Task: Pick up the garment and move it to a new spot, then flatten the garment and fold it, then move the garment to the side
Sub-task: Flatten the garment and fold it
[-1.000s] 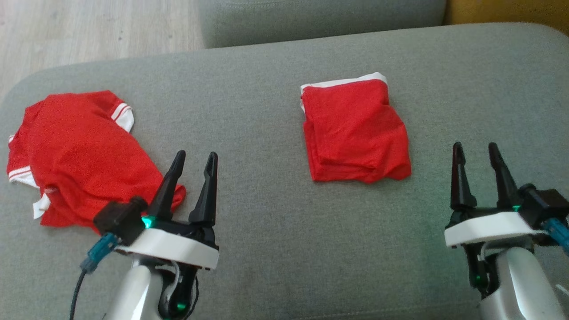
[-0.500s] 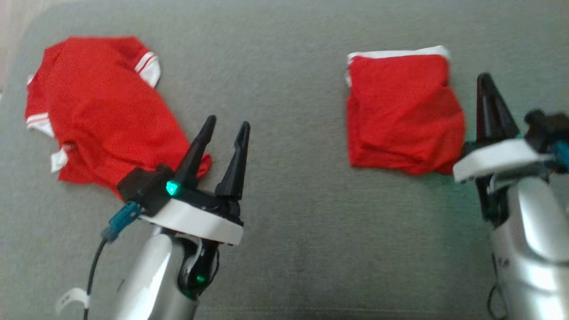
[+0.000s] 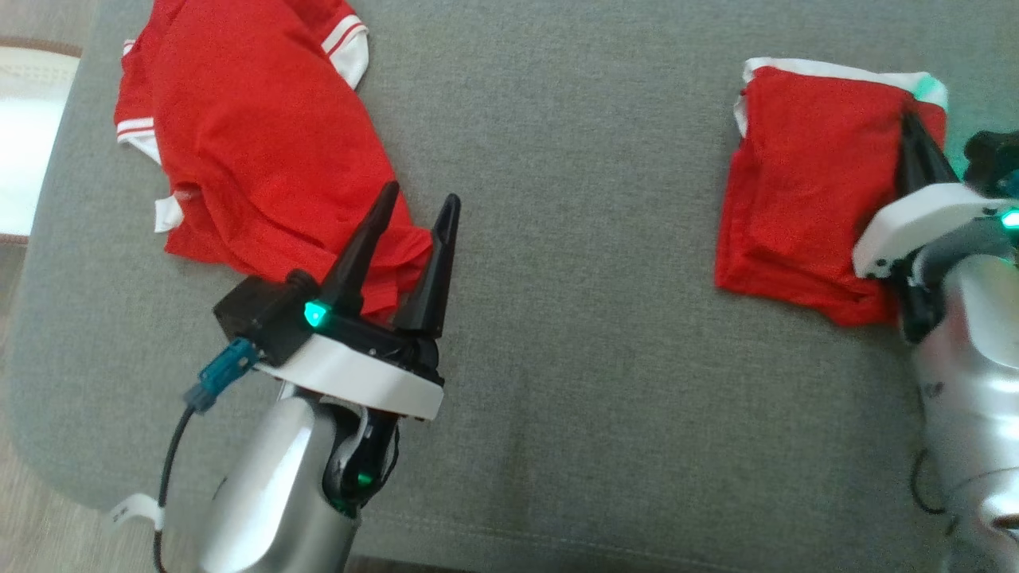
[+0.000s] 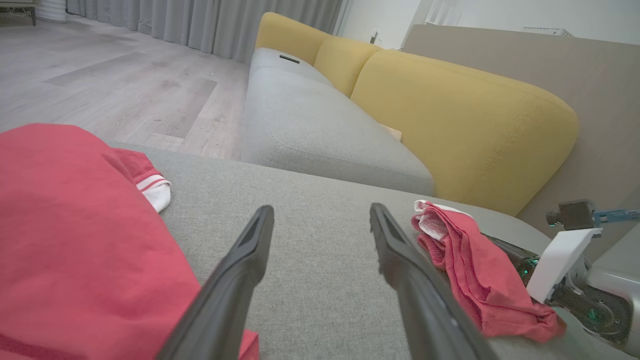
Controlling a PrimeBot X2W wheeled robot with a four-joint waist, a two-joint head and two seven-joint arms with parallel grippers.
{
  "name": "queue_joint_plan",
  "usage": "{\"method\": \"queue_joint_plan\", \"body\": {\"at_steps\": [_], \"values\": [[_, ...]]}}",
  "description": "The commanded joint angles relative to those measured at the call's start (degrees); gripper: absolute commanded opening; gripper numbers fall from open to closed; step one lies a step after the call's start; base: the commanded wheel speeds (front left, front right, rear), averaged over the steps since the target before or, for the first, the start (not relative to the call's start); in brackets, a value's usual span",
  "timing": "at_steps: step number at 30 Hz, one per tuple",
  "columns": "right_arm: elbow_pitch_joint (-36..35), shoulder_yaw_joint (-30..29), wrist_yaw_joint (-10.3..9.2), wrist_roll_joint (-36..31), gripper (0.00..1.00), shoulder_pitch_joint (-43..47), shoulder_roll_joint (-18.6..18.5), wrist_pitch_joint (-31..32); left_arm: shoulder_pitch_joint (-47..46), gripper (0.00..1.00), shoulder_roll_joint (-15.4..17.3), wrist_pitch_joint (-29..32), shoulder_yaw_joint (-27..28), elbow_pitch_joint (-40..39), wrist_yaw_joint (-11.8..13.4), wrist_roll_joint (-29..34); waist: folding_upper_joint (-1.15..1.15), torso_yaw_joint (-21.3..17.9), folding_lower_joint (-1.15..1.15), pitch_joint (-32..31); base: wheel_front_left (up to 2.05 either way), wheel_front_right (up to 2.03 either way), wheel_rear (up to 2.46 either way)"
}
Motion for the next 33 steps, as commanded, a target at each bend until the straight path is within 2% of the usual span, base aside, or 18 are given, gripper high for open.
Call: {"method": "queue_joint_plan", "body": {"at_steps": [1, 5, 10, 17, 21, 25, 26, 27, 33], "values": [[-0.80, 1.34, -0.05, -0.59, 0.00, -1.37, 1.90, -2.56, -1.33, 1.00, 0.48, -0.33, 2.30, -1.53, -0.34, -0.07, 0.00, -0.49, -0.01, -0.69, 0.00, 0.00, 0.00], [-1.72, 3.30, -0.05, 0.00, 0.00, -2.98, 5.39, -5.55, -0.84, 1.00, 0.48, -0.33, 2.81, -1.37, -0.34, -0.07, 0.00, -1.27, -0.01, -1.84, 0.00, 0.00, 0.00], [-0.76, 6.73, -0.05, 0.88, 0.00, -3.07, 7.13, -6.04, -0.60, 1.00, 0.48, -0.33, 2.44, -1.56, -0.34, -0.24, 0.00, -1.33, -0.01, -2.21, 0.00, 0.00, 0.00], [9.60, 9.01, -0.05, 2.13, 0.00, -3.48, 7.53, -3.14, -0.50, 1.00, 0.48, -0.33, 1.93, -1.47, -0.34, -0.17, 0.00, -0.38, -0.01, -2.30, 0.00, 0.00, 0.00], [11.47, 10.96, -0.05, 3.82, 0.00, -3.71, 7.68, -4.18, 0.23, 1.00, 0.48, -0.33, 3.00, -0.82, -0.34, 0.15, 0.00, -1.15, -0.01, -3.45, 0.00, 0.00, 0.00], [10.10, 12.88, -0.05, 6.31, 0.00, -3.62, 7.58, -5.64, 1.08, 1.00, 0.48, -0.33, 4.13, -0.53, -0.34, 0.33, 0.00, -2.65, -0.01, -5.50, 0.00, 0.00, 0.00], [9.05, 13.28, -0.05, 6.85, 0.89, -3.42, 7.34, -5.90, 1.28, 1.00, 0.48, -0.33, 4.37, -0.55, -0.34, 0.37, 0.00, -3.13, -0.01, -6.14, 0.00, 0.00, 0.00], [7.86, 13.41, -0.05, 7.61, 1.00, -3.13, 7.14, -6.06, 1.44, 1.00, 0.48, -0.33, 4.60, -0.60, -0.34, 0.40, 0.00, -3.60, -0.01, -6.76, 0.00, 0.00, 0.00], [-3.27, 12.60, -0.05, 10.90, 1.00, 2.14, 4.29, -6.27, 2.88, 1.00, 0.48, -0.33, 6.10, -1.48, -0.34, 0.35, 0.00, -6.59, -0.01, -10.44, 0.00, 0.00, 0.00]]}}
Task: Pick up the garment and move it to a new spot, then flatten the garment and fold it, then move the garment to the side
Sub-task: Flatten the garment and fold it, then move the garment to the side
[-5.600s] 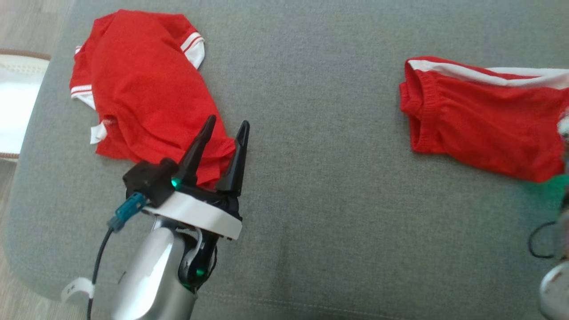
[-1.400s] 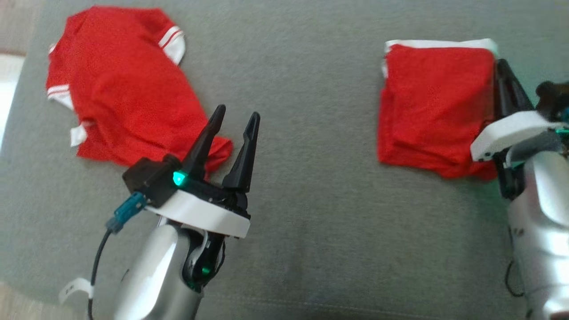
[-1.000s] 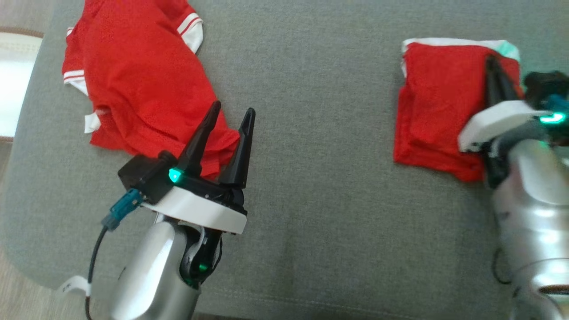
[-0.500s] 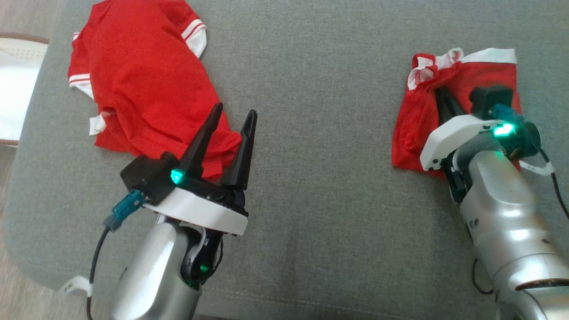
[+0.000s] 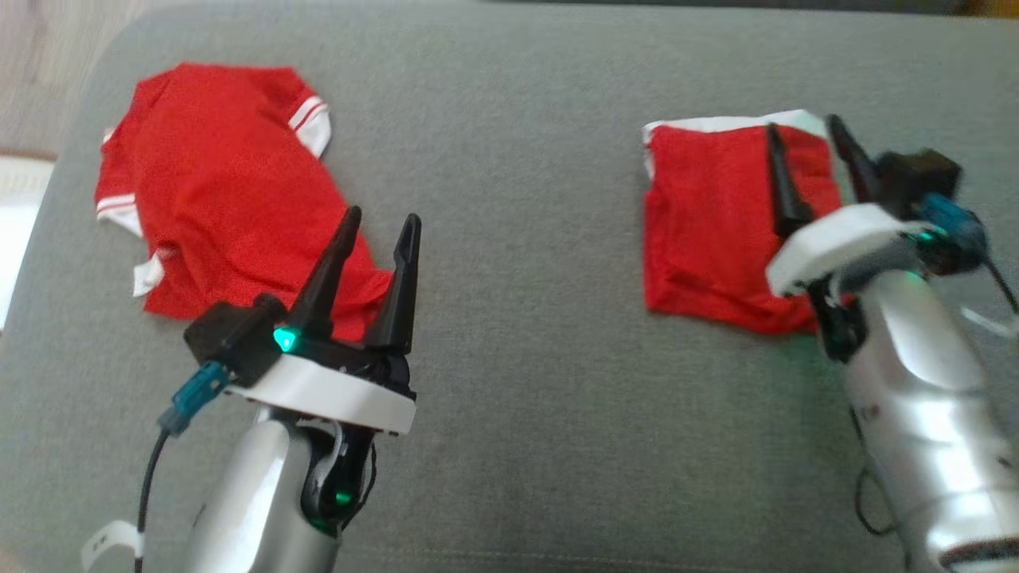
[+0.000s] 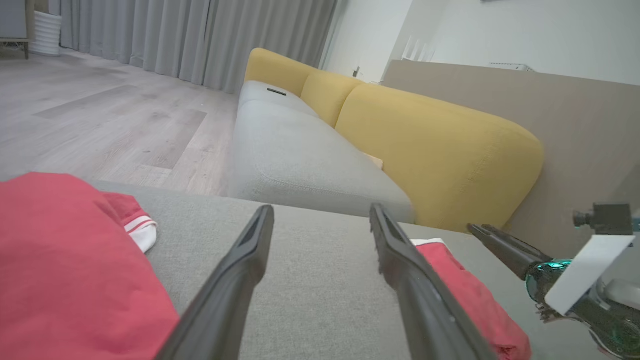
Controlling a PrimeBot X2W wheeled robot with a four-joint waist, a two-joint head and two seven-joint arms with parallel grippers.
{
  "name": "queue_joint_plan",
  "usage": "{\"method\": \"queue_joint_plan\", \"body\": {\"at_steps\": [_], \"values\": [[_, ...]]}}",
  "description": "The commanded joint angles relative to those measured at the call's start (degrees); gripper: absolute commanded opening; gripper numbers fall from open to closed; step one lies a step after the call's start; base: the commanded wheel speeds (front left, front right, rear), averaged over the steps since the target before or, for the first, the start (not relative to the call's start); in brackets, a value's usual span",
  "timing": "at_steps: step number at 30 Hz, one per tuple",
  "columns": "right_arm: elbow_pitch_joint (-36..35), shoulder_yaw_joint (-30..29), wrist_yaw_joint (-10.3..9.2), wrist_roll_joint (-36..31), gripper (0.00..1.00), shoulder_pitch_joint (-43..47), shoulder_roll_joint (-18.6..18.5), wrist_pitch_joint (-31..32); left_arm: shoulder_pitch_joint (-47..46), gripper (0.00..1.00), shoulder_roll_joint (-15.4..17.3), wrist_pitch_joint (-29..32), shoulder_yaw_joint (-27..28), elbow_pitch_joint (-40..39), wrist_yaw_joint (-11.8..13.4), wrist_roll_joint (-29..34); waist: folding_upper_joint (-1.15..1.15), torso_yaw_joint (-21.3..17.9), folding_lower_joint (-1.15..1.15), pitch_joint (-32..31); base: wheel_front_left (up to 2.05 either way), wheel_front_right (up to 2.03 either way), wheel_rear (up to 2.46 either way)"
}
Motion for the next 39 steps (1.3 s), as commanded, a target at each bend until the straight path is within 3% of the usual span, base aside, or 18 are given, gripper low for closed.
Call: {"method": "queue_joint_plan", "body": {"at_steps": [1, 6, 16, 31, 39], "values": [[-4.43, -0.22, -0.05, 0.41, 1.00, 2.76, -0.95, -0.60, 0.14, 1.00, 0.47, -0.33, 2.37, -2.41, -0.34, 0.19, 0.00, -2.12, 0.00, -2.26, 0.00, 0.00, 0.00], [-12.47, -3.45, -0.05, 0.17, 1.00, 9.80, -1.99, -0.61, 1.09, 1.00, 0.47, -0.33, 3.91, -2.81, -0.34, 0.18, 0.00, -4.35, 0.00, -4.03, 0.00, 0.00, 0.00], [-25.57, -8.43, -0.05, -0.99, 1.00, 22.05, 0.84, -0.62, 2.22, 1.00, 0.47, -0.33, 5.13, -2.68, -0.32, 0.62, 0.00, -7.26, 0.00, -6.01, 0.00, 0.00, 0.00], [-30.66, -10.15, -0.05, -2.85, 1.00, 26.24, 3.21, 0.98, 4.12, 1.00, 0.47, -0.33, 4.93, -2.23, -0.33, 2.72, 0.00, -7.96, 0.00, -6.16, 0.00, 0.00, 0.00], [-31.21, -11.59, -0.05, -4.44, 1.00, 24.24, 3.39, 3.55, 2.36, 1.00, 0.47, -0.33, 3.62, -2.70, -0.34, 2.68, 0.00, -6.61, 0.00, -3.22, 0.00, 0.00, 0.00]]}}
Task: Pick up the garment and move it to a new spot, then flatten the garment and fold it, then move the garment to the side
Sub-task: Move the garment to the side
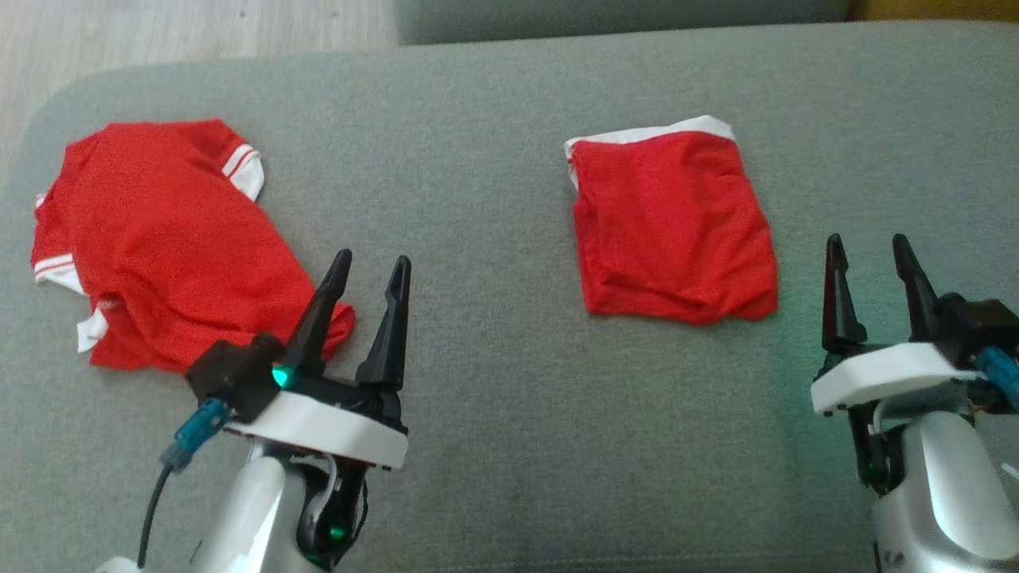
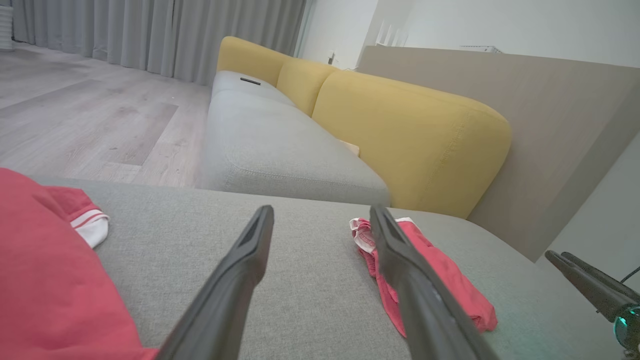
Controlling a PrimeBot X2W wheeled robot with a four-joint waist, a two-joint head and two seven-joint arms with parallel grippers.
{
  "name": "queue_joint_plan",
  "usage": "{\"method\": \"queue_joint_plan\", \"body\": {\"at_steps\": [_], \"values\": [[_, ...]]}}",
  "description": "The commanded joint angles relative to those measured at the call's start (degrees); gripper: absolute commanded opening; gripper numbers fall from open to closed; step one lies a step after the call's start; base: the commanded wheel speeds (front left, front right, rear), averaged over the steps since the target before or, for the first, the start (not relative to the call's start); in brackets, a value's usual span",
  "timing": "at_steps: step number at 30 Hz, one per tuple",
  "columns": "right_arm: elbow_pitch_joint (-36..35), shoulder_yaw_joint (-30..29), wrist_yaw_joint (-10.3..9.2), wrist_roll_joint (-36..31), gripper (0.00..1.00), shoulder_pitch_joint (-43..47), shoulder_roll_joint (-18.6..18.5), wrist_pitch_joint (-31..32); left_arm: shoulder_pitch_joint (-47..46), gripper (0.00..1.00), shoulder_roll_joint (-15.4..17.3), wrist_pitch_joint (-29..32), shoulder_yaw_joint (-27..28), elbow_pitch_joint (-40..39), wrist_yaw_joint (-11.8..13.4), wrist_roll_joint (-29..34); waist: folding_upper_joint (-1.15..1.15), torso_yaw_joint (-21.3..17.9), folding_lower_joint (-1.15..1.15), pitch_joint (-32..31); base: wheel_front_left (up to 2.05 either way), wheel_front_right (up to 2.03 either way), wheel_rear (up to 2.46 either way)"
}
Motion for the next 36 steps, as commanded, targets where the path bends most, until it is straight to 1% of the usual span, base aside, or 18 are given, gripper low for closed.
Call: {"method": "queue_joint_plan", "body": {"at_steps": [1, 5, 8, 17, 21, 25, 26, 27, 28, 30, 31, 34, 36], "values": [[-1.68, 1.00, -0.05, -0.71, 1.00, -2.79, 0.21, 0.59, -3.03, 1.00, 0.42, -0.33, 1.56, -2.12, -0.34, 0.12, 0.00, 0.67, 0.00, 1.19, 0.00, 0.00, 0.00], [0.35, 1.25, -0.05, -1.50, 1.00, -5.95, 0.04, 3.51, -4.09, 1.00, 0.42, -0.33, 0.64, -2.16, -0.34, 0.04, 0.00, 1.96, 0.00, 3.38, 0.00, 0.00, 0.00], [3.20, 1.65, -0.05, -0.94, 1.00, -8.58, -0.51, 6.51, -4.98, 1.00, 0.42, -0.33, -0.12, -2.25, -0.34, -0.15, 0.00, 3.19, 0.00, 5.01, 0.00, 0.00, 0.00], [15.19, -1.37, -0.05, 2.05, 1.00, -17.24, -1.67, 16.22, -7.47, 1.00, 0.42, -0.33, -1.66, -2.10, -0.34, -0.51, 0.00, 6.62, 0.00, 8.94, 0.00, 0.00, 0.00], [19.30, -0.69, -0.05, 2.73, 1.00, -19.87, -2.10, 17.99, -7.96, 1.00, 0.42, -0.33, -1.68, -2.03, -0.34, -0.68, 0.00, 7.25, 0.00, 9.67, 0.00, 0.00, 0.00], [21.35, 1.17, -0.05, 2.84, 1.00, -21.02, -2.50, 17.68, -7.92, 1.00, 0.42, -0.33, -1.42, -1.80, -0.34, -0.58, 0.00, 7.07, 0.00, 9.76, 0.00, 0.00, 0.00], [22.00, 2.13, -0.05, 2.85, 0.86, -21.31, -2.59, 17.58, -7.88, 1.00, 0.42, -0.33, -1.36, -1.72, -0.34, -0.52, 0.00, 6.87, 0.00, 9.71, 0.00, 0.00, 0.00], [22.51, 3.25, -0.05, 2.69, 0.11, -21.56, -2.78, 17.19, -7.82, 1.00, 0.42, -0.33, -1.22, -1.64, -0.34, -0.44, 0.00, 6.52, 0.00, 9.57, 0.00, 0.00, 0.00], [22.97, 4.48, -0.05, 2.30, 0.00, -21.73, -3.21, 16.72, -7.78, 1.00, 0.42, -0.33, -1.15, -1.58, -0.34, -0.41, 0.00, 6.16, 0.00, 9.42, 0.00, 0.00, 0.00], [23.62, 6.91, -0.05, 1.50, 0.00, -22.15, -4.26, 15.59, -7.68, 1.00, 0.42, -0.33, -1.01, -1.43, -0.34, -0.27, 0.00, 5.13, 0.00, 9.01, 0.00, 0.00, 0.00], [23.84, 9.34, -0.05, 0.51, 0.00, -22.75, -5.86, 14.33, -7.65, 1.00, 0.42, -0.33, -1.03, -1.35, -0.34, -0.02, 0.00, 3.92, 0.00, 8.74, 0.00, 0.00, 0.00], [23.88, 12.49, -0.05, -0.24, 0.00, -23.72, -9.12, 12.87, -7.80, 1.00, 0.42, -0.33, -1.09, -1.42, -0.34, 0.26, 0.00, 2.34, 0.00, 8.63, 0.00, 0.00, 0.00], [23.65, 14.76, -0.05, -0.66, 0.00, -24.42, -12.13, 12.37, -8.02, 1.00, 0.42, -0.33, -1.03, -1.59, -0.34, 0.41, 0.00, 1.43, 0.00, 8.91, 0.00, 0.00, 0.00]]}}
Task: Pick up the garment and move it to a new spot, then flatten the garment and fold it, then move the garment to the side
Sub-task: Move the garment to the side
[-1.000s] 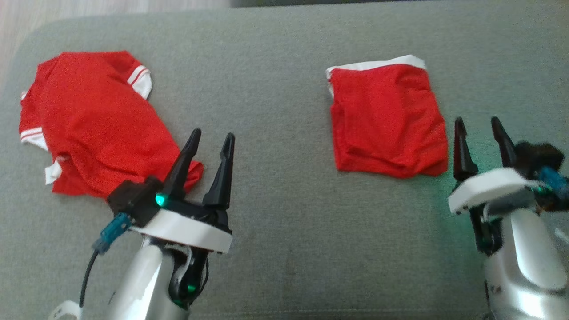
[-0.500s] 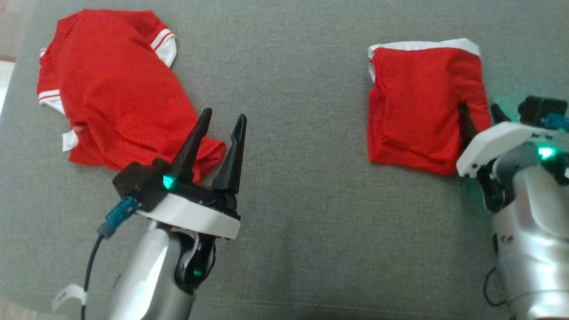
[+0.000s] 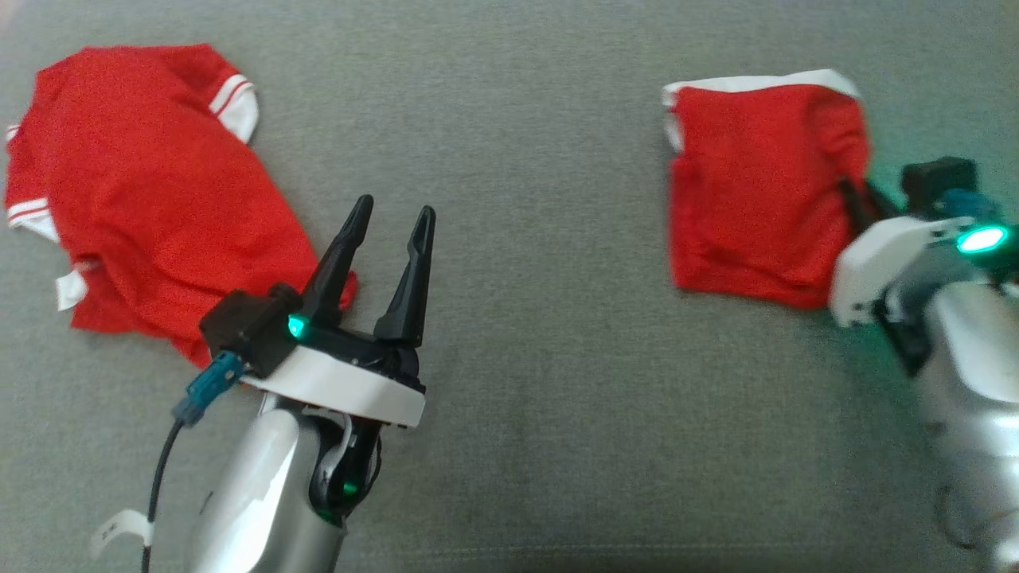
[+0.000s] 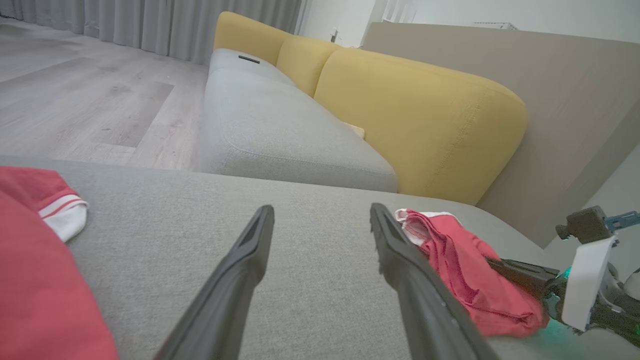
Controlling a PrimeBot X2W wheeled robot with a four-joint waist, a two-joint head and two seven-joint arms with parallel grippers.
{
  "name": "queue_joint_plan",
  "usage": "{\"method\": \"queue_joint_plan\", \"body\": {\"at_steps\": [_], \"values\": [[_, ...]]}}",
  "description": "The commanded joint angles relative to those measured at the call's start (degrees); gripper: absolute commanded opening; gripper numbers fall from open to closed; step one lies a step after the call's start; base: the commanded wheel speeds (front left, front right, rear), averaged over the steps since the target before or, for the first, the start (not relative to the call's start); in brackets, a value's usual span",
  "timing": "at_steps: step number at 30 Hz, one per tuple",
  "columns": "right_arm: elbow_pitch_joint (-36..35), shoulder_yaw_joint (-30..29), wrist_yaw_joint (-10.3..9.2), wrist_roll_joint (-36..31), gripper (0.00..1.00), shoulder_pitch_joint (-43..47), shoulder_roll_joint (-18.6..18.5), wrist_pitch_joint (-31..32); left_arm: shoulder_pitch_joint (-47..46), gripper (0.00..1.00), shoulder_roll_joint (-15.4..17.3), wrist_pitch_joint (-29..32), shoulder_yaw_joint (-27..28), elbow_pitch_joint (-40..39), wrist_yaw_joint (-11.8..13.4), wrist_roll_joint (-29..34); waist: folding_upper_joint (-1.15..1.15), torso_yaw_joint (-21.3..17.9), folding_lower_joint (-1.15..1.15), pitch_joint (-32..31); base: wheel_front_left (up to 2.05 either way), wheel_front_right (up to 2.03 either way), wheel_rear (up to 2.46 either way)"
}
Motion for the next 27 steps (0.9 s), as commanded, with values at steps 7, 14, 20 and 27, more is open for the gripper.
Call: {"method": "queue_joint_plan", "body": {"at_steps": [7, 14, 20, 27], "values": [[-1.39, 6.13, -0.05, 0.65, 0.00, -4.32, -15.30, -1.04, -2.96, 1.00, 0.44, -0.32, 1.44, -2.69, -0.34, 0.81, 0.00, -1.80, 0.00, 2.71, 0.00, 0.00, 0.00], [1.69, 5.90, -0.05, 1.97, 0.00, -6.17, -25.49, -0.98, -4.11, 1.00, 0.44, -0.32, 1.19, -2.82, -0.34, 1.44, 0.00, -0.93, 0.00, 5.70, 0.00, 0.00, 0.00], [6.02, 2.17, -0.05, 2.26, 0.00, -7.77, -29.05, -2.02, -4.98, 1.00, 0.44, -0.32, 1.09, -2.94, -0.34, 1.54, 0.00, 0.09, 0.00, 7.36, 0.00, 0.00, 0.00], [8.87, -0.53, -0.05, 0.26, 0.00, -8.90, -29.06, -3.50, -5.00, 1.00, 0.44, -0.32, 1.28, -2.89, -0.34, 1.70, 0.00, 0.38, 0.00, 7.97, 0.00, 0.00, 0.00]]}}
